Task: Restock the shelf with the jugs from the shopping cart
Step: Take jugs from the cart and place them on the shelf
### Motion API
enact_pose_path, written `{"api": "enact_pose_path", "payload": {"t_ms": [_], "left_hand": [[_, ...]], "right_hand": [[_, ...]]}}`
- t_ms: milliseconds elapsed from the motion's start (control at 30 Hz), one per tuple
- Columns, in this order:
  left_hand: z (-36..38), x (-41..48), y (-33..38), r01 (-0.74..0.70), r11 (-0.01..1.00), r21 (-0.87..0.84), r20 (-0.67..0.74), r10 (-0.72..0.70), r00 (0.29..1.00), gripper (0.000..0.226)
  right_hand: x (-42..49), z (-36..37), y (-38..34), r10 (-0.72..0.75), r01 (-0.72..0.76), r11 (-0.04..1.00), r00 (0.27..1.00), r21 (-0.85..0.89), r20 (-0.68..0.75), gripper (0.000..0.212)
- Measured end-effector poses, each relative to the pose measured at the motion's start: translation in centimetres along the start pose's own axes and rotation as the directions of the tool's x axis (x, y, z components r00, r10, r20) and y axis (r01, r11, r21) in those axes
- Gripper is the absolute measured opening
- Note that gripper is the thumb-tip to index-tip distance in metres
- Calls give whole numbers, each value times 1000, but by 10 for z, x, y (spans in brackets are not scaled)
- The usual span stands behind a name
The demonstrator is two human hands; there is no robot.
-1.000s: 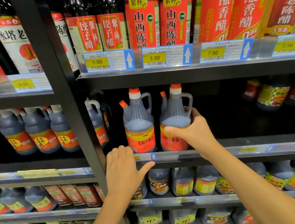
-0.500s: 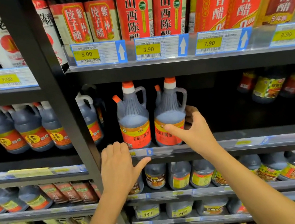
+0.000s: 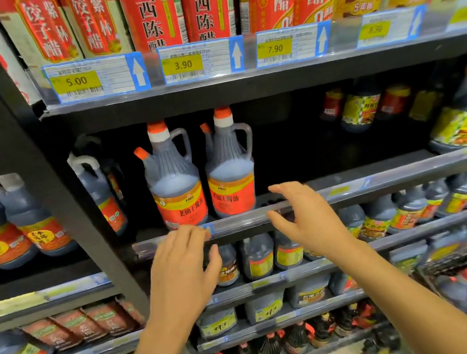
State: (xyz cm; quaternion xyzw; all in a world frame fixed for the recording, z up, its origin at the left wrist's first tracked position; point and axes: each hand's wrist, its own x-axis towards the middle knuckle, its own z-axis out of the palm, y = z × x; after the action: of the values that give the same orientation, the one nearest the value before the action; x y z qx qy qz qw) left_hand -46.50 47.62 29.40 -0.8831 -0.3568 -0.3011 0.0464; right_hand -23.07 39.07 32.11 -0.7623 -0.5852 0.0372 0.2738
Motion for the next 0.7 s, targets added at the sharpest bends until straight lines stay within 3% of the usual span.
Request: {"api": "enact_pose_path", "payload": {"t_ms": [133, 300, 500, 700], "left_hand": [[27, 0, 31, -158, 979, -131, 195, 182, 964, 15], [64, -4, 89, -295, 930, -221, 402, 363, 841, 17], [95, -20, 176, -437, 799, -413, 438, 595, 674, 17], [105, -40, 277, -516, 678, -524, 431, 733, 526, 15]], "right_hand": [[-60, -5, 21, 13, -41, 973, 993, -229, -121, 44], [-145, -13, 55, 302, -306, 873, 951, -379, -74, 31], [-251, -34, 89, 641, -609, 669, 763, -425, -84, 34], [-351, -60, 134, 805, -790, 473, 567, -390, -172, 36]]}}
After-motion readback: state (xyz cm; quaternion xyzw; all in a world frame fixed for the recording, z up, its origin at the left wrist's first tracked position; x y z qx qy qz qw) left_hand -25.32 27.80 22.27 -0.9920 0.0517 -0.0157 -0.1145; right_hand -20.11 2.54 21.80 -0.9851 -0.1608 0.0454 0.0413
